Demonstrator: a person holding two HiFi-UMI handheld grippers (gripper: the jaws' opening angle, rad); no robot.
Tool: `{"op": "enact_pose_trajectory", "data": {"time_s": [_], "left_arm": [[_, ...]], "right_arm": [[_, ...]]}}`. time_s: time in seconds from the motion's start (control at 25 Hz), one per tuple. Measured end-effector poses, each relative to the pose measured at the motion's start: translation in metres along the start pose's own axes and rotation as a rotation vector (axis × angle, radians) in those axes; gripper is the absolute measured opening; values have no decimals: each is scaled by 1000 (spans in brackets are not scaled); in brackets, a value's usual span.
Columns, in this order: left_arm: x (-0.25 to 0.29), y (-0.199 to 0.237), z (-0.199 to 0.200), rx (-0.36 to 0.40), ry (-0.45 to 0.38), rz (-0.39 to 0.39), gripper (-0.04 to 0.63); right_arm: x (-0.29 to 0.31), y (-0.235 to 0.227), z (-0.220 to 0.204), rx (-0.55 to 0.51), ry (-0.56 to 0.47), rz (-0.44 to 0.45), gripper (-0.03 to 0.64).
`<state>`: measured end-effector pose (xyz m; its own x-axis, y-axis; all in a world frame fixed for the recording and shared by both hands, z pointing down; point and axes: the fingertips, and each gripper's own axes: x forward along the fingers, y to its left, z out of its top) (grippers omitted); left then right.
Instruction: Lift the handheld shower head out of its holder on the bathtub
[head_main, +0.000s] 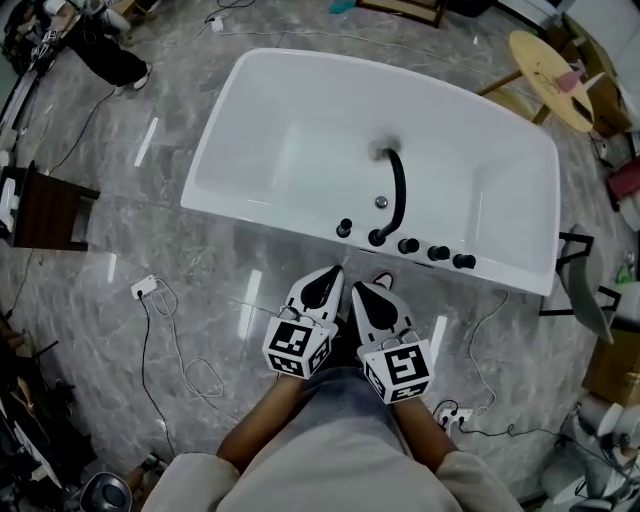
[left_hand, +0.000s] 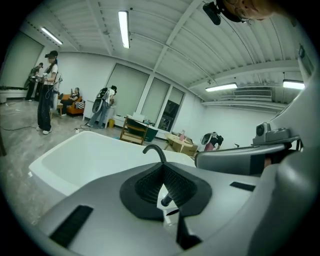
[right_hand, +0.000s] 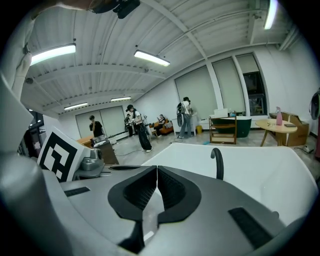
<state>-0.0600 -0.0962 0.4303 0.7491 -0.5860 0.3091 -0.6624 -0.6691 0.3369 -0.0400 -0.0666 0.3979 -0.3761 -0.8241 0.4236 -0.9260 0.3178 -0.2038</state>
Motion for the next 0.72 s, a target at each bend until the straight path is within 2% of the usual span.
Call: {"op": "enact_pose_trajectory", "data": {"time_s": [0.24, 0.56, 0.72], "left_arm": [[31, 5, -16, -13, 19, -22, 6], [61, 29, -50, -10, 69, 20, 8], [74, 37, -65, -36, 92, 39, 8]], "right_arm": [[6, -19, -8, 35, 15, -15, 23], [15, -33, -31, 57, 69, 3, 23], [22, -42, -41, 69, 95, 18, 23]]}}
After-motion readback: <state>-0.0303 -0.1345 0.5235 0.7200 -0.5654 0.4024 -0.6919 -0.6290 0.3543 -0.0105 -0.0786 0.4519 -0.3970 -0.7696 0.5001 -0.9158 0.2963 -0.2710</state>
